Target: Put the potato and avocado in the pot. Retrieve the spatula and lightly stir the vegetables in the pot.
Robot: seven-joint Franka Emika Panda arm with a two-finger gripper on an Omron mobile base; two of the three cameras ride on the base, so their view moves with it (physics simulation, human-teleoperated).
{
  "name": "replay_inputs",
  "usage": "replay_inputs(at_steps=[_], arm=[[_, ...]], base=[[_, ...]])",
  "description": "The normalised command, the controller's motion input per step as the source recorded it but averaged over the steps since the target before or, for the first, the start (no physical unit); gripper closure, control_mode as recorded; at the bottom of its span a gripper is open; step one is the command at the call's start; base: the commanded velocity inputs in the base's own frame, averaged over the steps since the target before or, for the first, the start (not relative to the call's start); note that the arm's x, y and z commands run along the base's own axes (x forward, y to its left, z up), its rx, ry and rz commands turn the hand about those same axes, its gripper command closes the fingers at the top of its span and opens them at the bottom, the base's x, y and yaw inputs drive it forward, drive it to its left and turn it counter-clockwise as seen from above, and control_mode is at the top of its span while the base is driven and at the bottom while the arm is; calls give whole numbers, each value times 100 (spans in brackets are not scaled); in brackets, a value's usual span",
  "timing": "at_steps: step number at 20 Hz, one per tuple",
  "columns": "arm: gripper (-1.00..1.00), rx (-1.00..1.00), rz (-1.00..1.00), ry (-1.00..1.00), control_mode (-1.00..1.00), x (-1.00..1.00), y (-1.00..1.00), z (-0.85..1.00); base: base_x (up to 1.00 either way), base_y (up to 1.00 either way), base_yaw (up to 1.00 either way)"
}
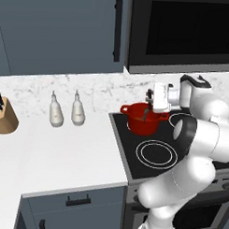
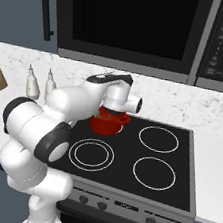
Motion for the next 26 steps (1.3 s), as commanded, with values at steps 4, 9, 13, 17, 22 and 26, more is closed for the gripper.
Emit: replay_inputs(at_steps=[4, 9, 13, 17, 22, 26], arm=[[100, 6, 15, 0, -100, 54, -9, -18], [100, 9, 18, -1, -100, 50, -22, -10], [100, 10, 23, -12, -100, 36, -50, 0], [100, 7, 23, -14, -100, 28, -52, -5], [100, 1, 20, 2, -100, 40, -25, -54], [100, 0, 15, 9, -100, 37, 0, -62]], base=[[0, 0, 0], [0, 0, 0], [0, 0, 0], [0, 0, 0], [0, 0, 0], [0, 0, 0]])
